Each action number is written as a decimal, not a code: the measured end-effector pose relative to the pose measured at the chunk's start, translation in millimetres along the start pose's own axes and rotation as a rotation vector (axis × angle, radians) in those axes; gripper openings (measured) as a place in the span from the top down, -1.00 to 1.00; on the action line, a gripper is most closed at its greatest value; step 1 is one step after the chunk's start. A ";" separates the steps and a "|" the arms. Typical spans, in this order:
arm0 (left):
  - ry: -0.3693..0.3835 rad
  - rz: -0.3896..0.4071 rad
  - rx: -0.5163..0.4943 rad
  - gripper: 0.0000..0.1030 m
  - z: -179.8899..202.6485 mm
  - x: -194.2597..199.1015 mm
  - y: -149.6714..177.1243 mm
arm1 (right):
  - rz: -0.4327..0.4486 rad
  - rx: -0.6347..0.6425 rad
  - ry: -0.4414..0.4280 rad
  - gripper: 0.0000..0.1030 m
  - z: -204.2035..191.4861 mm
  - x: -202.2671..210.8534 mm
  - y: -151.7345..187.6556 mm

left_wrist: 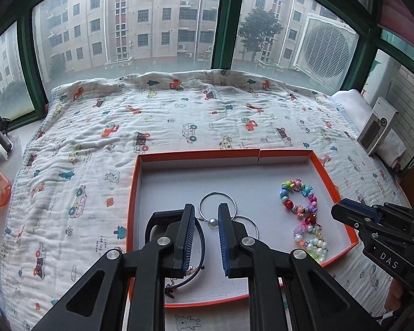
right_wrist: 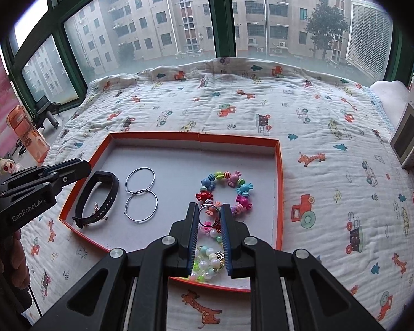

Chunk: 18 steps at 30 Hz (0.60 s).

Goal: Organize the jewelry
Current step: 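Lower stud and ring into the orange tray and open both grippers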

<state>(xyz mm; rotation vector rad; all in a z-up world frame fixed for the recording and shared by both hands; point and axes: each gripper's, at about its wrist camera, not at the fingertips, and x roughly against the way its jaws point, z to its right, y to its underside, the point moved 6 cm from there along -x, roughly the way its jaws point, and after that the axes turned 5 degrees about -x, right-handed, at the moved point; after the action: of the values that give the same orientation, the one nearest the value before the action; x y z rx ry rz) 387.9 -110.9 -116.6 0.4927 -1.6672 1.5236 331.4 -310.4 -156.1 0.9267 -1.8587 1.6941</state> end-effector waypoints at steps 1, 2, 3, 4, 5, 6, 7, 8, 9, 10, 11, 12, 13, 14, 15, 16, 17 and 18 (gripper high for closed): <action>-0.001 -0.009 0.004 0.64 -1.2 -4.0 1.9 | -0.008 -0.005 -0.001 0.64 0.5 -2.8 1.5; -0.006 -0.015 0.008 0.64 -2.6 -7.5 3.5 | -0.014 -0.008 -0.001 0.64 0.9 -5.8 2.7; -0.012 -0.020 0.012 0.64 -4.3 -10.7 5.7 | -0.020 -0.009 0.003 0.64 1.3 -8.4 3.9; -0.015 -0.025 0.015 0.64 -5.5 -13.5 7.3 | -0.026 -0.009 0.006 0.64 1.6 -10.9 4.8; -0.013 -0.029 0.019 0.64 -6.5 -16.0 8.8 | -0.032 -0.010 0.008 0.64 1.7 -13.0 5.9; -0.011 -0.035 0.023 0.64 -7.7 -18.3 10.7 | -0.036 -0.013 0.008 0.64 2.1 -14.7 6.9; -0.010 -0.041 0.028 0.62 -8.7 -20.4 12.0 | -0.040 -0.015 0.006 0.64 2.2 -16.0 7.9; -0.009 -0.045 0.031 0.62 -9.8 -22.2 13.2 | -0.044 -0.018 0.004 0.64 2.2 -17.5 8.9; -0.009 -0.049 0.032 0.62 -10.5 -23.6 14.1 | -0.047 -0.019 0.004 0.64 2.0 -18.5 9.9; -0.013 -0.053 0.031 0.62 -10.8 -24.8 15.2 | -0.050 -0.021 0.004 0.63 1.8 -19.4 11.1; -0.014 -0.056 0.031 0.62 -11.1 -25.6 16.1 | -0.053 -0.021 0.004 0.64 1.4 -20.7 11.8; -0.012 -0.060 0.034 0.62 -11.3 -26.6 17.1 | -0.058 -0.022 0.003 0.64 1.1 -21.5 12.9; -0.011 -0.065 0.038 0.61 -11.9 -27.1 18.0 | -0.061 -0.023 0.003 0.64 0.6 -21.8 13.8; -0.013 -0.069 0.041 0.61 -12.2 -27.4 18.5 | -0.062 -0.025 0.002 0.64 0.3 -22.2 14.4; -0.015 -0.071 0.043 0.60 -12.4 -27.4 19.2 | -0.064 -0.026 0.001 0.64 -0.1 -22.3 15.1; -0.018 -0.072 0.044 0.57 -13.1 -27.1 19.7 | -0.063 -0.026 0.003 0.63 -0.5 -21.6 15.5; -0.020 -0.072 0.044 0.54 -13.2 -26.7 20.2 | -0.062 -0.026 0.005 0.61 -0.9 -21.5 14.9; -0.019 -0.070 0.045 0.49 -13.8 -24.8 20.8 | -0.060 -0.025 0.004 0.58 -1.4 -20.4 15.0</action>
<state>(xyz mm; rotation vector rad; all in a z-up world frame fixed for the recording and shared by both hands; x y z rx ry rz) 391.4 -99.3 -149.7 0.5857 -1.6163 1.5128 333.9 -305.3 -180.8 0.9590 -1.8265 1.6323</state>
